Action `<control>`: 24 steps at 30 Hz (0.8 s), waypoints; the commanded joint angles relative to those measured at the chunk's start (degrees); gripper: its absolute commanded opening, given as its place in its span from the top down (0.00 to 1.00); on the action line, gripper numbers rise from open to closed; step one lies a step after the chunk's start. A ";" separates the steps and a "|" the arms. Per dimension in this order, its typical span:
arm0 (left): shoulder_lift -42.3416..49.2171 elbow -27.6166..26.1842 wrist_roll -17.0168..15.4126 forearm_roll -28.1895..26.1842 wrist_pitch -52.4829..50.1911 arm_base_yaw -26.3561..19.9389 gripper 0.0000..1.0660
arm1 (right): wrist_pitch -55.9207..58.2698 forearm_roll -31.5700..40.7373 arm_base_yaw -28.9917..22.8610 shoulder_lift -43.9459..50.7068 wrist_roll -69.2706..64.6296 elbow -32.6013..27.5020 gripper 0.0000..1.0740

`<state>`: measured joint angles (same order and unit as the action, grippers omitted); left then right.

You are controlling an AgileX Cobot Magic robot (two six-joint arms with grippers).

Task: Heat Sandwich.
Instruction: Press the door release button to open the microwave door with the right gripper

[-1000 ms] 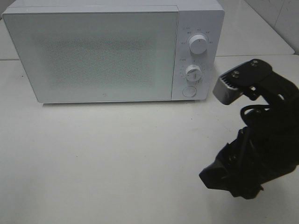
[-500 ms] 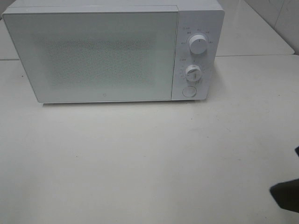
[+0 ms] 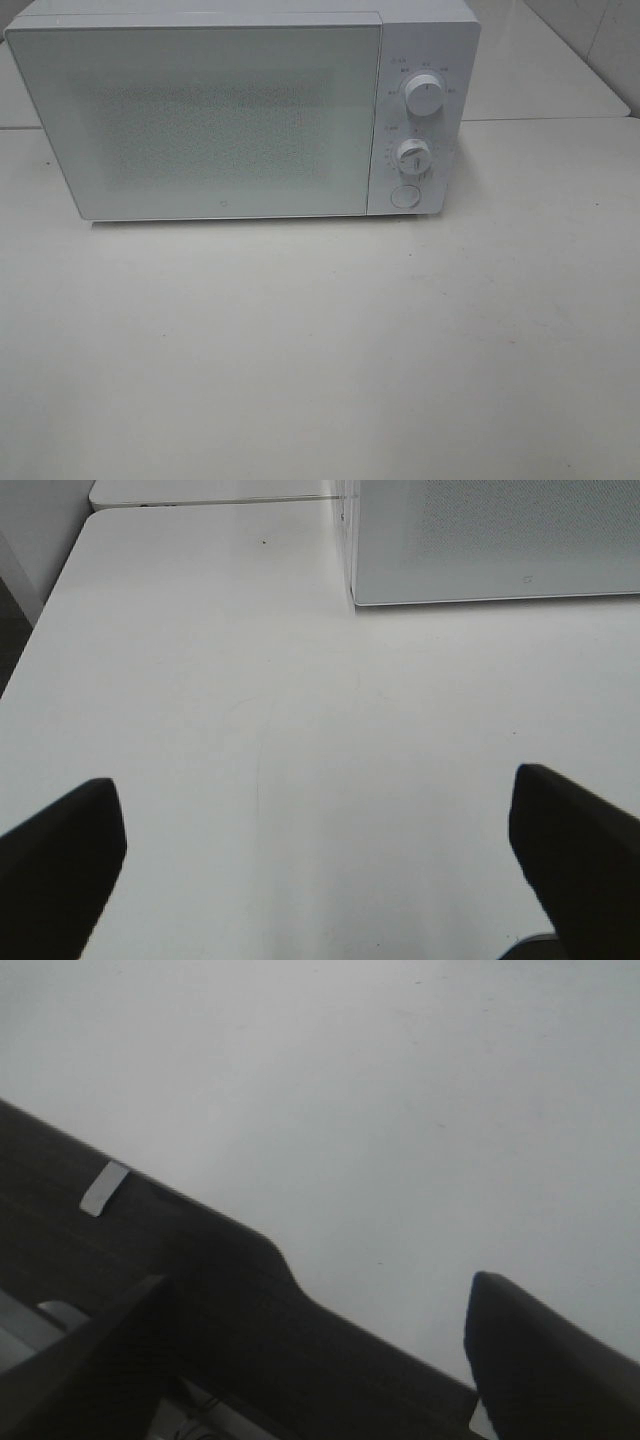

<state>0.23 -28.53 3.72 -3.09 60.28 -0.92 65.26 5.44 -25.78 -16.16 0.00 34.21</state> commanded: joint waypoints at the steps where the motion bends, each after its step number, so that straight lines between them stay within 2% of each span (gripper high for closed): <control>1: 1.60 0.17 -0.23 -0.40 -0.74 0.06 0.05 | 0.74 -3.44 4.35 3.67 -1.03 0.11 0.29; 2: 1.60 0.17 -0.23 -0.40 -0.74 0.06 0.05 | 0.74 -3.44 4.35 3.67 -1.03 0.11 0.29; 6: 1.60 0.17 -0.23 -0.40 -0.74 0.06 0.05 | 0.74 -11.17 10.54 8.94 -4.70 0.11 0.29; 10: 1.60 0.17 -0.23 -0.40 -0.74 0.06 0.05 | 0.52 -13.52 12.26 11.23 -6.88 0.11 0.29; 16: 1.60 0.17 -0.23 -0.40 -0.74 0.06 0.05 | -1.15 -13.69 16.39 15.81 -7.96 -1.26 0.29; 24: 1.60 0.17 -0.23 -0.40 -0.74 0.06 0.05 | -5.04 -12.26 18.39 17.88 -7.79 -4.64 0.29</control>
<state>0.23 -28.53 3.72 -3.09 60.28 -0.92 61.59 -7.16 -7.85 0.23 -7.68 29.85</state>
